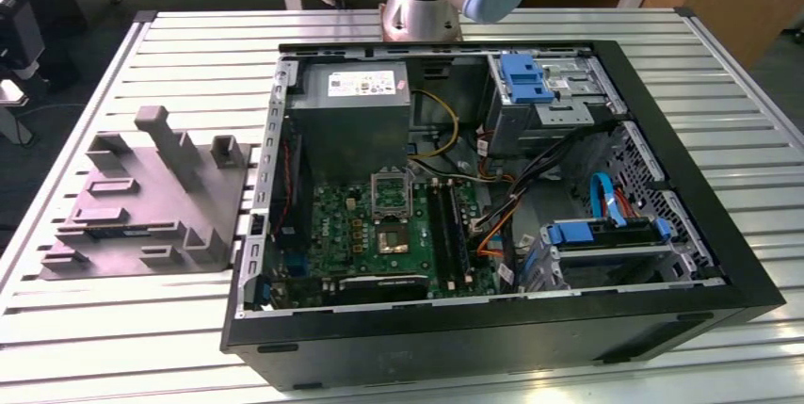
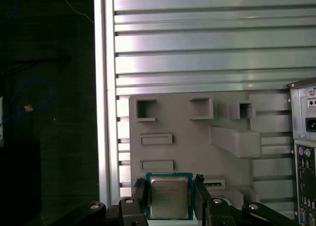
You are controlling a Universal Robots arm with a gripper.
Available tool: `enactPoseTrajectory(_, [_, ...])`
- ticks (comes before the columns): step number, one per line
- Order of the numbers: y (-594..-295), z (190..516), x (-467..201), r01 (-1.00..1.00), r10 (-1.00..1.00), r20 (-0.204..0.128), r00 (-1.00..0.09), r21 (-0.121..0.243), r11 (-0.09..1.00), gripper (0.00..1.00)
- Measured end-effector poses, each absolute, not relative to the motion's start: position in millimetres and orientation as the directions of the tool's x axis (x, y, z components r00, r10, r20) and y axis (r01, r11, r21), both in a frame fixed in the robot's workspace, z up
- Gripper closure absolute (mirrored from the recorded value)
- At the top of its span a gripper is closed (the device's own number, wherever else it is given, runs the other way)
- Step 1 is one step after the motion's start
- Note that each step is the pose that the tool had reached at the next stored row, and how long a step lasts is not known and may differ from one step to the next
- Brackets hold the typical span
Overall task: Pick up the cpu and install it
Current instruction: 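Pick up the cpu and move it towards the insertion slot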
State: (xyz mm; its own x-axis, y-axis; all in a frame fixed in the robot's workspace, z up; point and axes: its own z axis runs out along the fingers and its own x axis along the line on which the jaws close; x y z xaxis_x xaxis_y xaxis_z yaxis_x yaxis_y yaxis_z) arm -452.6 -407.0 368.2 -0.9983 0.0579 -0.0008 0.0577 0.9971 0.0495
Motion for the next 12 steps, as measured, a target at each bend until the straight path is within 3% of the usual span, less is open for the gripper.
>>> enactPoseTrajectory(12, [-407.0,368.2,-443.2,0.058,0.058,-0.001,-0.998,0.049,0.997,0.53])
